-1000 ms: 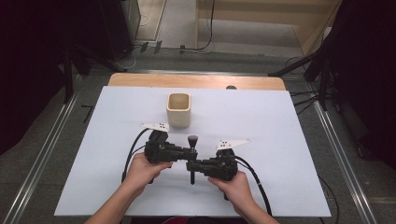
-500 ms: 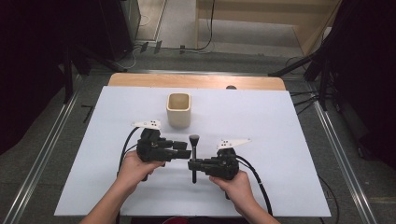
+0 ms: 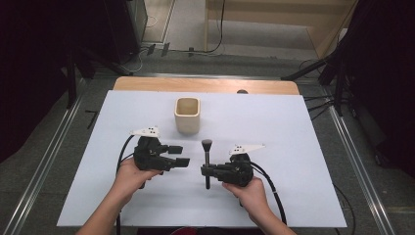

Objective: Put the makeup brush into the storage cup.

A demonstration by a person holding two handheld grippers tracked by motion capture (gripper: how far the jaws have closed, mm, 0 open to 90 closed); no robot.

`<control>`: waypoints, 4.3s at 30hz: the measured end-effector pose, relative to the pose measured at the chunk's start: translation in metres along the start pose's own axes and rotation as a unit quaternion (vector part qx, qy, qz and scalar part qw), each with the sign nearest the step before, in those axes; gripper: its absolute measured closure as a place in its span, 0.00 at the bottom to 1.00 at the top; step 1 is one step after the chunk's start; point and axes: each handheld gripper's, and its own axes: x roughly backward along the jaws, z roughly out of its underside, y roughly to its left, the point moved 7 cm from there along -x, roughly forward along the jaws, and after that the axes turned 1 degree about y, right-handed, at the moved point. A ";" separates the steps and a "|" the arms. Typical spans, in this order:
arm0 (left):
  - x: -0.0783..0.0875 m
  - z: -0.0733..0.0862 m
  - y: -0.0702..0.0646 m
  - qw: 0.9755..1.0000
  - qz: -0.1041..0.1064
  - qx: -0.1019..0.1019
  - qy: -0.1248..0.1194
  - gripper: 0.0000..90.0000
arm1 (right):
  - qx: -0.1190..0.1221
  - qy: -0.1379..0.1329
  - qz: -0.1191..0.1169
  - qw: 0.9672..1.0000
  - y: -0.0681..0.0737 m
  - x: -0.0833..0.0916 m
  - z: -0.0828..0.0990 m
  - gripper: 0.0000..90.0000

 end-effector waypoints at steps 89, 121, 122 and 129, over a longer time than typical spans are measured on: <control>0.047 0.056 0.020 0.989 -0.124 -0.070 0.046 0.23 | 0.026 -0.033 0.081 0.996 -0.021 -0.003 -0.083 0.88; 0.044 0.057 0.020 0.988 -0.122 -0.074 0.058 0.23 | 0.040 -0.039 0.106 0.993 -0.024 -0.004 -0.135 0.88; 0.044 0.057 0.020 0.988 -0.122 -0.075 0.059 0.23 | 0.041 -0.042 0.108 0.992 -0.024 -0.003 -0.139 0.88; 0.042 0.058 0.019 0.988 -0.121 -0.074 0.063 0.23 | 0.042 -0.045 0.115 0.991 -0.026 -0.002 -0.150 0.88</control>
